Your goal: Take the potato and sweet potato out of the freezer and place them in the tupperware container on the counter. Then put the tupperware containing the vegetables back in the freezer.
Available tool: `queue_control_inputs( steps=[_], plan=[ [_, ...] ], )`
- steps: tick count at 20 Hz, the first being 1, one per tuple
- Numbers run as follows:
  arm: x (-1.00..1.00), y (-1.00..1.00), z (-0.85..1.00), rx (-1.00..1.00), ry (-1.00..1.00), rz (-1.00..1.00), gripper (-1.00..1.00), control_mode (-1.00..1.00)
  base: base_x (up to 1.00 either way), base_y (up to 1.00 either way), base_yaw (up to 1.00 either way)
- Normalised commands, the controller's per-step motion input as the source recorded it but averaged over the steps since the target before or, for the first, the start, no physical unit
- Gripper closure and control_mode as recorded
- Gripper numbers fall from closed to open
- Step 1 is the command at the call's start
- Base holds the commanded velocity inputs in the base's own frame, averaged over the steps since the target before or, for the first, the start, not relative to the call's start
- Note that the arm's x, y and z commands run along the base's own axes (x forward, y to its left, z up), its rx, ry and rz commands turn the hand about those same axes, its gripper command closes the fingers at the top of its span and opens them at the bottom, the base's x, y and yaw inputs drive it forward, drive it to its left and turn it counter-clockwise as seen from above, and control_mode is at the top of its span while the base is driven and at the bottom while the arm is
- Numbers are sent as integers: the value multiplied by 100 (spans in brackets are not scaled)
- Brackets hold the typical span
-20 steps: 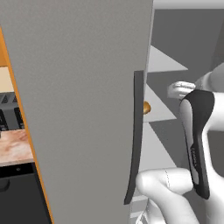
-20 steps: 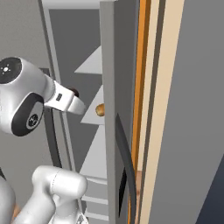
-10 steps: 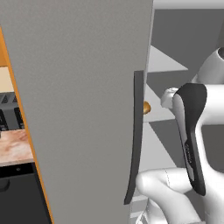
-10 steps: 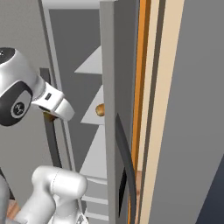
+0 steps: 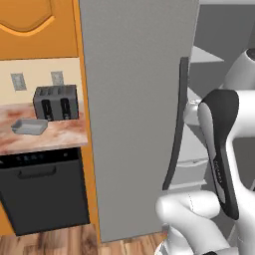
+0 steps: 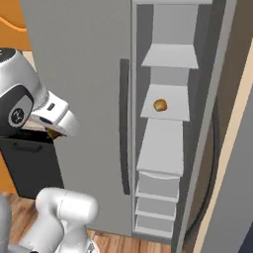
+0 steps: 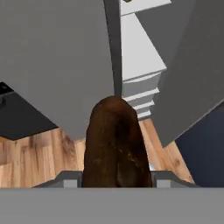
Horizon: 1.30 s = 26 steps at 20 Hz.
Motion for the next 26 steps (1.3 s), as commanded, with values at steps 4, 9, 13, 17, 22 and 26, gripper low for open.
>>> queue_control_inputs(
  steps=[4,9,13,17,22,26],
  plan=[
    [0,0,0,0,0,0,100,100,-82,100,6],
    [0,0,0,0,0,0,100,100,-3,100,0],
    [0,0,0,0,0,0,100,100,51,100,-1],
    [0,0,0,0,0,0,100,100,72,100,-3],
    [0,0,0,0,0,0,100,100,84,98,-4],
    [0,0,0,0,0,0,100,100,89,66,-5]
  ],
)
